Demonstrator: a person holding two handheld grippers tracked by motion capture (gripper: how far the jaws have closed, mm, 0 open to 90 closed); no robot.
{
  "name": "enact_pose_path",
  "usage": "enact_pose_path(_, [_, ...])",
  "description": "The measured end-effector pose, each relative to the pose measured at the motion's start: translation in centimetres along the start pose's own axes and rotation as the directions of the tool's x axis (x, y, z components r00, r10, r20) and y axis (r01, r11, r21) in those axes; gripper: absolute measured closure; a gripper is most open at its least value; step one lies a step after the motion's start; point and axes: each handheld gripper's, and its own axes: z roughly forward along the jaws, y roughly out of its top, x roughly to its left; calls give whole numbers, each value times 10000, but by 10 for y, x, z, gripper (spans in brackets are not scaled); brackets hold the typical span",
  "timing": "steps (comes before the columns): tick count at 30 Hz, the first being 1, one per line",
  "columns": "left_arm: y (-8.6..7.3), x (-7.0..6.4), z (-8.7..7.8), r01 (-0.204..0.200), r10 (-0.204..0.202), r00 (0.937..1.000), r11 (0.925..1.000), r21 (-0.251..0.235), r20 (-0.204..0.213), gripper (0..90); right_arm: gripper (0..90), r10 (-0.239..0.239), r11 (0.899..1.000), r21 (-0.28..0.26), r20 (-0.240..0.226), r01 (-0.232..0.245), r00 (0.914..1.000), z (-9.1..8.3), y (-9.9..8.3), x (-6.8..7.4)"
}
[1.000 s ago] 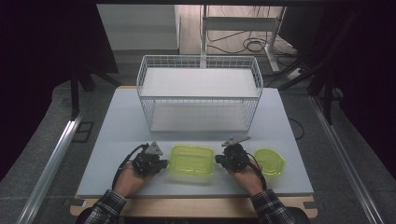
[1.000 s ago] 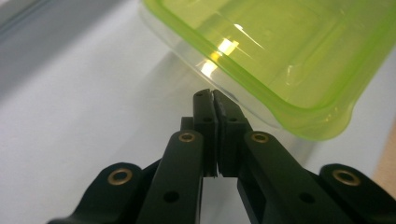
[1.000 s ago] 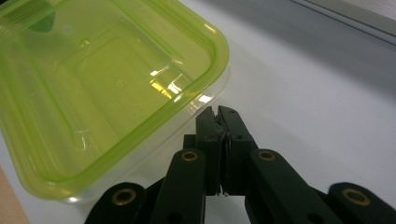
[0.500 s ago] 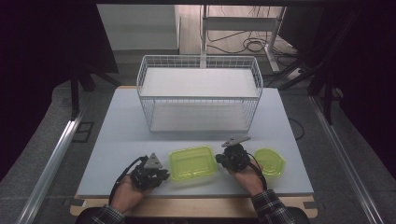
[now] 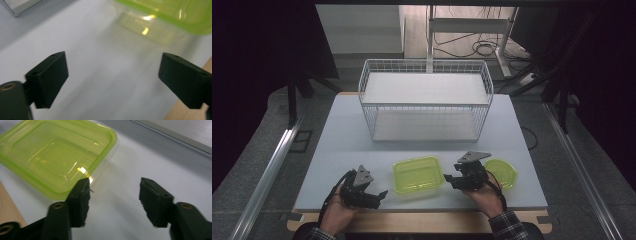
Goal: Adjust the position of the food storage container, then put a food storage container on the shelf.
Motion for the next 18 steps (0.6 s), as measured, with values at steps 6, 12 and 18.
enact_pose_path(6, [-2,-3,1,-86,86,10000,10000,47,1,41,291,98,10000,9,-223,-98,9997,-4,-6,1])
enact_pose_path(12, [-6,-2,-1,36,-36,10000,10000,-85,-33,35,256,126,9999,-37,-207,-127,9997,-8,-8,2])
enact_pose_path(18, [-7,-1,0,-26,24,10000,9996,-272,-77,17,209,155,9998,-109,-278,-158,9995,-11,-9,-1])
